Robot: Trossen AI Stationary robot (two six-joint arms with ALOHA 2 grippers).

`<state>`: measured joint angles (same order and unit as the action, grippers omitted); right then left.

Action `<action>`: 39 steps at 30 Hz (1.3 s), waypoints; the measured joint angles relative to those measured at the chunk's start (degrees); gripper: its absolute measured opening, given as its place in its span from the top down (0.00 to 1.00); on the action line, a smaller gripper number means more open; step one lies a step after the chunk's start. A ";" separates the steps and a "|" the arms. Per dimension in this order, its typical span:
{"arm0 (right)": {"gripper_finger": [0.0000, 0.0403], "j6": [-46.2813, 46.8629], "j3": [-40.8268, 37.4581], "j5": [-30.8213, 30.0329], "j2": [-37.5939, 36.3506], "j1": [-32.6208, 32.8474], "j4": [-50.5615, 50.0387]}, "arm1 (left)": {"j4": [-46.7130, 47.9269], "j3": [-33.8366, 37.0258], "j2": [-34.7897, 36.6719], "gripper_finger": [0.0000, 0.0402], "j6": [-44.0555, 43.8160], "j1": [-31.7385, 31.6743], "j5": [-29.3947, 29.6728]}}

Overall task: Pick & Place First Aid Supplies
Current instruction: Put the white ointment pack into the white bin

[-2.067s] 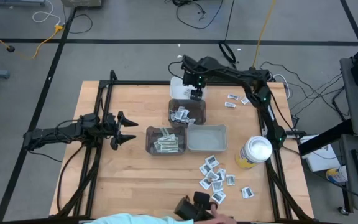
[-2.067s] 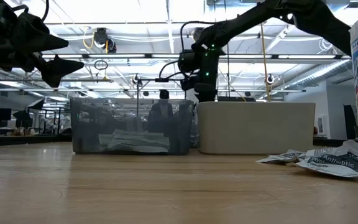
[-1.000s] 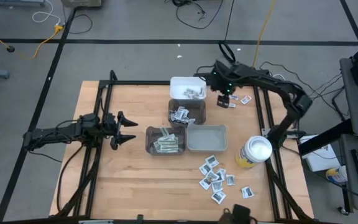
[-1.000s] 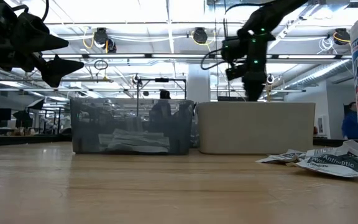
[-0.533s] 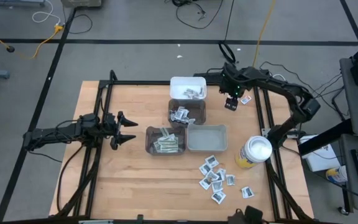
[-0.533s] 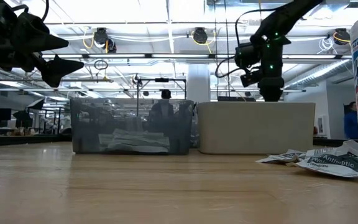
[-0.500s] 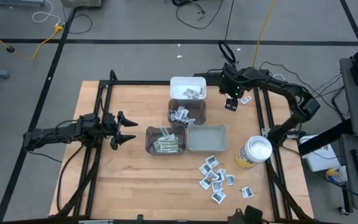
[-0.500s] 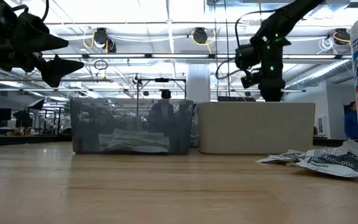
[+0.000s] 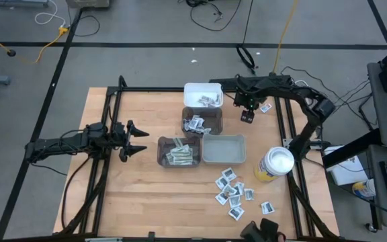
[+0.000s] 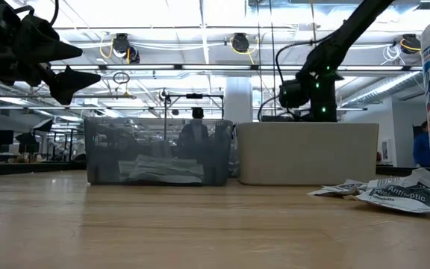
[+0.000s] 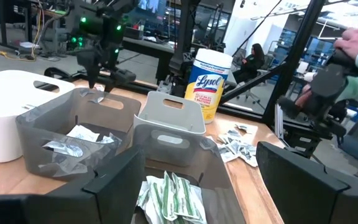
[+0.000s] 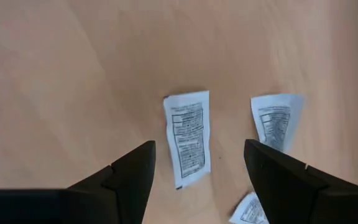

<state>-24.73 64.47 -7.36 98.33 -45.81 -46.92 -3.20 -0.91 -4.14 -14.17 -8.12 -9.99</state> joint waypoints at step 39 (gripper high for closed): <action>0.99 11.07 11.68 -0.02 1.69 -0.56 -19.07 | 0.02 0.00 0.00 0.23 0.00 0.01 -0.01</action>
<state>-13.66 76.15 -7.38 100.02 -46.37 -65.99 -3.18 -0.91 -4.14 -14.17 -8.11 -10.00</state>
